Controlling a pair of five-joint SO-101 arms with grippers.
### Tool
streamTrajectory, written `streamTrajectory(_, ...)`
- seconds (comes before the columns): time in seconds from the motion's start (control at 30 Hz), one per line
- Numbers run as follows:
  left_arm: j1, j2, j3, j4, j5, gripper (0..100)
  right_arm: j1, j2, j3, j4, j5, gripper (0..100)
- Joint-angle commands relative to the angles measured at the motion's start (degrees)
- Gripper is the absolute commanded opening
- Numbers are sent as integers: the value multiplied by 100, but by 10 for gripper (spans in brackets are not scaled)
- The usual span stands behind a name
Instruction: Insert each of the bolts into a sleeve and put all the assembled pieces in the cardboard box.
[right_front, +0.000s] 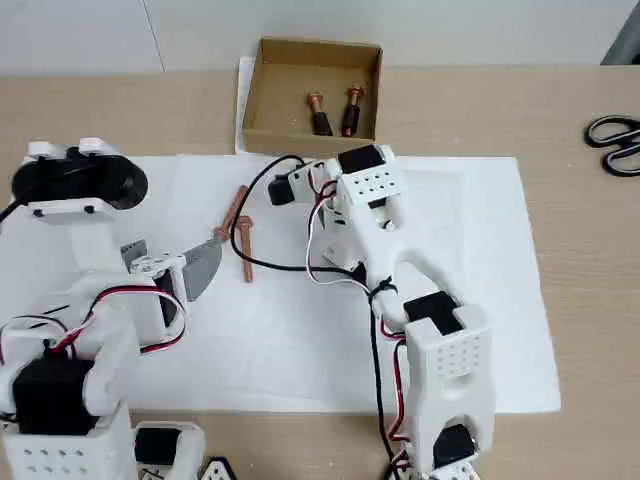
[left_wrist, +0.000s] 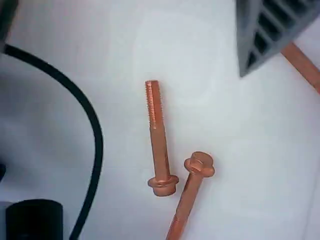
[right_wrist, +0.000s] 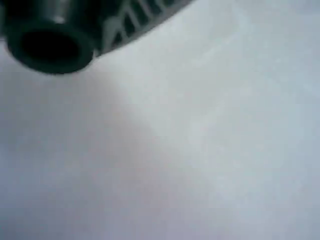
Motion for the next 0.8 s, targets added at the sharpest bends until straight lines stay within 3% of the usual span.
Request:
streamTrajectory(0.0, -35, -70, -22, -97, 18, 291, 66, -145, -114, 66, -123, 119)
streamTrajectory(0.53, -35, -70, -22, -88, 18, 291, 75, 382, -105, 48, -97, 117)
streamTrajectory(0.67, -35, -70, -22, -70, 18, 291, 75, 382, -97, 4, -97, 0)
streamTrajectory(0.77, -35, -70, -22, -62, 18, 291, 127, 321, -123, -4, -132, 4)
